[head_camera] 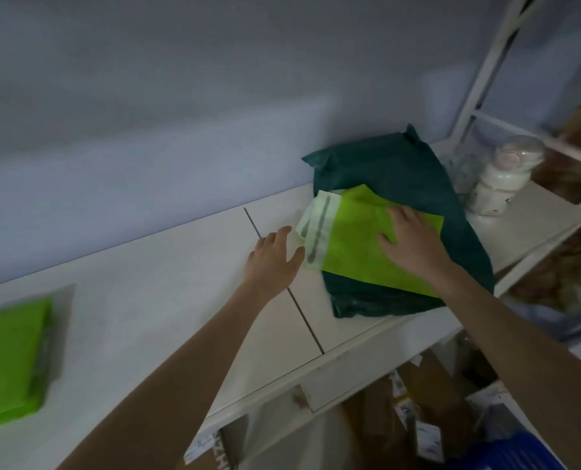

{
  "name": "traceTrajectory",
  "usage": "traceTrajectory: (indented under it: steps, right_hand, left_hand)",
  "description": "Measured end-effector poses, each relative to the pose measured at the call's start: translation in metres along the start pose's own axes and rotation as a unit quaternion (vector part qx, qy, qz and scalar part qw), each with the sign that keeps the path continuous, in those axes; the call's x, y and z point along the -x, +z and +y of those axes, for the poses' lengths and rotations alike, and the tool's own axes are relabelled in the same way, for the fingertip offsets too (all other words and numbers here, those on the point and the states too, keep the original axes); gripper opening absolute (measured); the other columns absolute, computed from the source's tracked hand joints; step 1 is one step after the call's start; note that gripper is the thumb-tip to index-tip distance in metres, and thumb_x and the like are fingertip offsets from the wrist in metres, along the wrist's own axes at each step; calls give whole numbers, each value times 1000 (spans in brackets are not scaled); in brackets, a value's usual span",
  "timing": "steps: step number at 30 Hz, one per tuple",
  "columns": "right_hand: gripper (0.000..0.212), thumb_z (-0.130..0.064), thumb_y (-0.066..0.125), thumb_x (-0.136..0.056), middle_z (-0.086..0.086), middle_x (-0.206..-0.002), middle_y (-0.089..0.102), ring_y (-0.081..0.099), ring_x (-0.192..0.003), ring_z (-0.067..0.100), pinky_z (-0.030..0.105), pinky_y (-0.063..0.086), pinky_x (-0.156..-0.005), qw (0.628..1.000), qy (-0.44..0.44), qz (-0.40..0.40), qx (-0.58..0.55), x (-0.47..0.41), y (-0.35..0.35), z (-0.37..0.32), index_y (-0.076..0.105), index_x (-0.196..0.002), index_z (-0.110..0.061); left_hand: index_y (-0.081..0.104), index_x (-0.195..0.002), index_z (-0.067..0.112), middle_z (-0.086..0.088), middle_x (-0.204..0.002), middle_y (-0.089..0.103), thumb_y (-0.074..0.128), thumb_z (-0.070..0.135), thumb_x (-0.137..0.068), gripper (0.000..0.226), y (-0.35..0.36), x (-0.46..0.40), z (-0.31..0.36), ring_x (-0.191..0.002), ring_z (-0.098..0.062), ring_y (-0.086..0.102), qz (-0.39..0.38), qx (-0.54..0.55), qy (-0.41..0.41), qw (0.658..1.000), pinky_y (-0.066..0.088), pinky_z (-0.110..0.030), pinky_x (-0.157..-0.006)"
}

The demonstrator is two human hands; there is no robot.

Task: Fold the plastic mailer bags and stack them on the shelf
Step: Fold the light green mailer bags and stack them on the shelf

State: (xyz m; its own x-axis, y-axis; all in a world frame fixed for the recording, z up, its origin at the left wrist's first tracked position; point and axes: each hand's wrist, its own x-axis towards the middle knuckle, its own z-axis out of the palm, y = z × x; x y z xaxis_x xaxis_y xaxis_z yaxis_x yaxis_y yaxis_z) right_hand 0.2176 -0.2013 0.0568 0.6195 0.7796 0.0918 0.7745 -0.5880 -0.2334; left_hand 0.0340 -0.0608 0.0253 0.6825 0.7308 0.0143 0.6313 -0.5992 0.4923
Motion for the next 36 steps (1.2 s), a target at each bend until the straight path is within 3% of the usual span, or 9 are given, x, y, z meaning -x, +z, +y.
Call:
traceTrajectory:
  steps: [7, 15, 20, 26, 28, 30, 33, 36]
  right_hand:
    - [67, -37, 50, -93, 8, -155, 15, 21, -136, 39, 55, 26, -107, 994, 79, -77, -11, -13, 21, 44, 19, -147, -12]
    - [68, -37, 53, -90, 12, -152, 16, 20, -134, 40, 54, 29, -103, 994, 83, -72, 11, -22, 34, 54, 21, -146, -14]
    - [70, -44, 52, -89, 15, -148, 23, 23, -133, 39, 53, 27, -104, 994, 86, -52, 38, -25, 33, 54, 22, -145, -16]
    - [70, -47, 51, -88, 13, -142, 33, 27, -131, 33, 52, 29, -102, 997, 51, -29, 40, -29, 29, 50, 24, -144, -14]
    - [73, -45, 52, -88, 10, -148, 28, 24, -136, 31, 54, 27, -107, 999, 26, -37, 12, -30, 29, 48, 19, -146, -14]
    - [77, -45, 53, -89, 9, -153, 22, 19, -141, 28, 58, 20, -111, 999, 15, -48, -11, -30, 29, 47, 14, -148, -14]
    - [84, -46, 54, -88, 7, -156, 17, 14, -143, 27, 59, 14, -112, 997, 19, -61, -36, -28, 28, 46, 6, -149, -16]
    - [88, -41, 59, -87, 8, -155, 18, 17, -143, 28, 58, 17, -112, 994, 20, -62, -88, -28, 26, 44, 2, -150, -15]
  left_hand:
    - [29, -143, 19, -8, -142, 43, 41, 43, -95, 55, 38, -22, 10, -130, -28, 36, -72, -18, -35, 997, 33, -42, -102]
    - [35, -140, 18, -7, -142, 44, 51, 31, -92, 53, 52, -41, 9, -128, -27, 38, -74, 62, -66, 993, 38, -40, -102]
    - [45, -131, 19, -9, -130, 50, 60, 18, -88, 45, 51, -45, 17, -113, -24, 51, -15, 198, -91, 976, 41, -25, -79]
    - [50, -123, 23, -5, -114, 59, 51, 5, -89, 39, 34, -45, 36, -74, -13, 54, 54, 258, -22, 964, 37, -11, -51]
    - [53, -120, 20, -1, -109, 60, 47, -1, -88, 39, 27, -44, 46, -69, -2, 53, 65, 298, 14, 952, 39, -6, -53]
    - [57, -115, 15, -1, -117, 60, 46, -7, -86, 39, 20, -43, 55, -79, 4, 55, 71, 335, 56, 938, 42, -5, -63]
    - [60, -110, 19, 6, -109, 64, 47, -9, -86, 40, 13, -43, 68, -86, -1, 58, 58, 388, 81, 916, 48, -18, -73]
    - [57, -109, 26, -1, -95, 64, 47, -8, -86, 42, 10, -43, 79, -84, -21, 59, 32, 429, 79, 899, 50, -36, -73]
